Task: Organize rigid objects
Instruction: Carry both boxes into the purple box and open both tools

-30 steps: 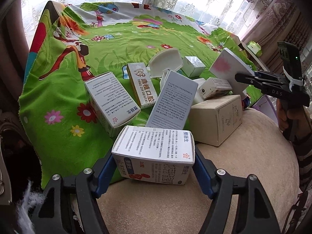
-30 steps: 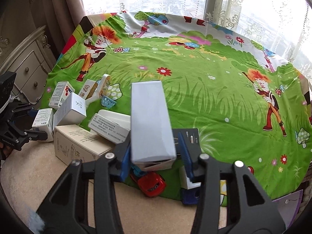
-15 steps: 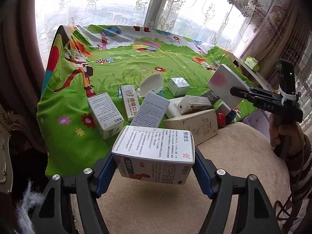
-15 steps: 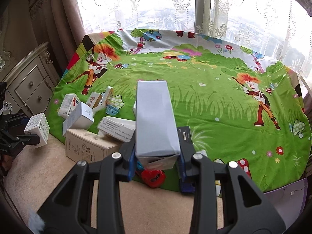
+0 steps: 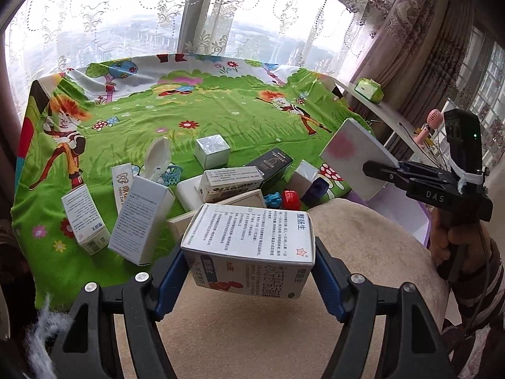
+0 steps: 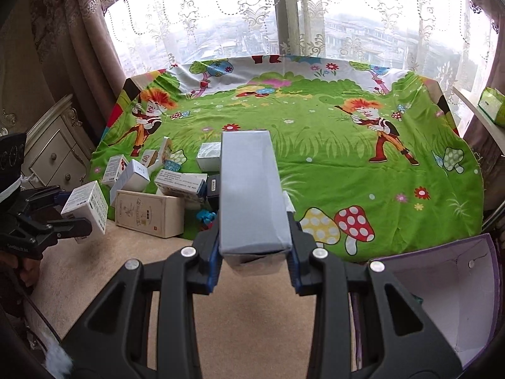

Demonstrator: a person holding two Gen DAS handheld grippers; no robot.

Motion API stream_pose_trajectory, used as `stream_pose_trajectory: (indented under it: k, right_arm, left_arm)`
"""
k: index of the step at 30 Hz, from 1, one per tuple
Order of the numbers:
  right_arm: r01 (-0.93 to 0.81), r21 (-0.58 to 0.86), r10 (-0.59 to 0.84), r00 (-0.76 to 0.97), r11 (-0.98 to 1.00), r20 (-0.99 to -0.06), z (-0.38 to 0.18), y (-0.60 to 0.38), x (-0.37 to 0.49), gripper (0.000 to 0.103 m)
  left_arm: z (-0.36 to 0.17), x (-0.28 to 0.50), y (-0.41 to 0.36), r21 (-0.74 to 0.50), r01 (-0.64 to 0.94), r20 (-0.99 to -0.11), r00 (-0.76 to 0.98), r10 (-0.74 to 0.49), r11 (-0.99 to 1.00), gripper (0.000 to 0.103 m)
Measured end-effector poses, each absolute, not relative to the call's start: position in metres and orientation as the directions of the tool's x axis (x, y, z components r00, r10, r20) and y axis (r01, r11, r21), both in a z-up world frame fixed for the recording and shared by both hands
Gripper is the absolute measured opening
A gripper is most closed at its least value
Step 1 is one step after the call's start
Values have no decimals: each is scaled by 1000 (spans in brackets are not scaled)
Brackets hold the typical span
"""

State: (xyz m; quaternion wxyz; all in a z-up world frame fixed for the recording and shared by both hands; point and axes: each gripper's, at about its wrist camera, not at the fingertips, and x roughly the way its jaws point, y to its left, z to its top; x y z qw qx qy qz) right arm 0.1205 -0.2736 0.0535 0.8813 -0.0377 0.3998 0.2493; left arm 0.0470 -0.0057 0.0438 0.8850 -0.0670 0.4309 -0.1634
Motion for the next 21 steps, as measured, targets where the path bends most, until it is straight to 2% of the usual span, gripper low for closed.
stream_pose_trajectory:
  k: [21]
  right_arm:
    - [-174,166,237,579,971,-780,30,-406,93,38]
  left_arm:
    - [47,80,-150,-212,465,-774,456,-438,859,73]
